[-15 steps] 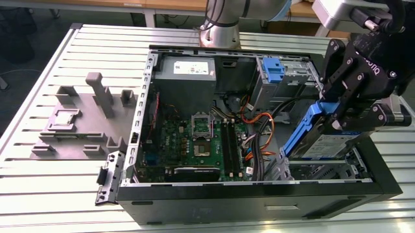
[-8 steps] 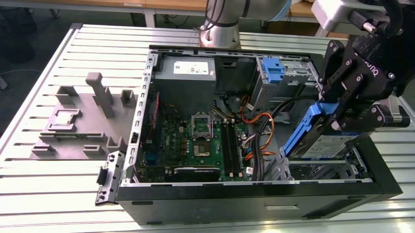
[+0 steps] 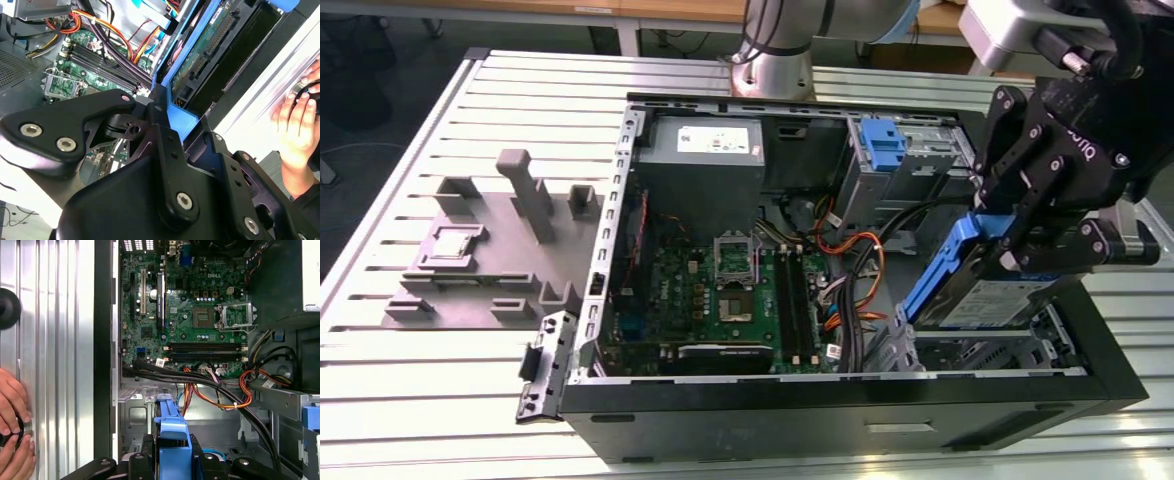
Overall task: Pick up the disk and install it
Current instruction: 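Insert the disk into the insertion slot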
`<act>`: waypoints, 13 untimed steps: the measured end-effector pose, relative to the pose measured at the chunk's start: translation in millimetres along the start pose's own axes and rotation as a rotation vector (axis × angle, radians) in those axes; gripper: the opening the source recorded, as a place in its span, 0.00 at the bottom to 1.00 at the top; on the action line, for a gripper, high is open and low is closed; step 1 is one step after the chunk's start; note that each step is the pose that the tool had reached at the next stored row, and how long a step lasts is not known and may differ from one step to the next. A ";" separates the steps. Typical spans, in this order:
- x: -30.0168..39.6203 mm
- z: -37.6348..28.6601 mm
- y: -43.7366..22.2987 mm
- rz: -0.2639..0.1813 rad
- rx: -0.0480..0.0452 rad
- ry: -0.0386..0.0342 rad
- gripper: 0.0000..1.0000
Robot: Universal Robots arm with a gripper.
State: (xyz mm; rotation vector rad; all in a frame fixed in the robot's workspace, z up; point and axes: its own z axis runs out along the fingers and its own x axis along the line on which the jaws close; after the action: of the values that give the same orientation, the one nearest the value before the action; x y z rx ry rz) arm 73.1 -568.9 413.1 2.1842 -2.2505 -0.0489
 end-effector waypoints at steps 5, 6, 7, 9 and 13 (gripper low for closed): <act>0.0 1.5 -0.1 0.000 0.0000 -0.0001 0.36; 0.0 1.7 0.0 0.000 0.0000 0.0000 0.36; 0.0 2.0 -0.1 0.000 0.0000 0.0000 0.36; 0.1 2.5 -0.1 0.000 0.0000 0.0001 0.36; 0.1 3.6 -0.1 0.000 0.0000 0.0000 0.36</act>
State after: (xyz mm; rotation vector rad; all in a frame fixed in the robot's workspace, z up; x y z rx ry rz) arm 73.1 -568.9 409.5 2.1842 -2.2505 -0.0489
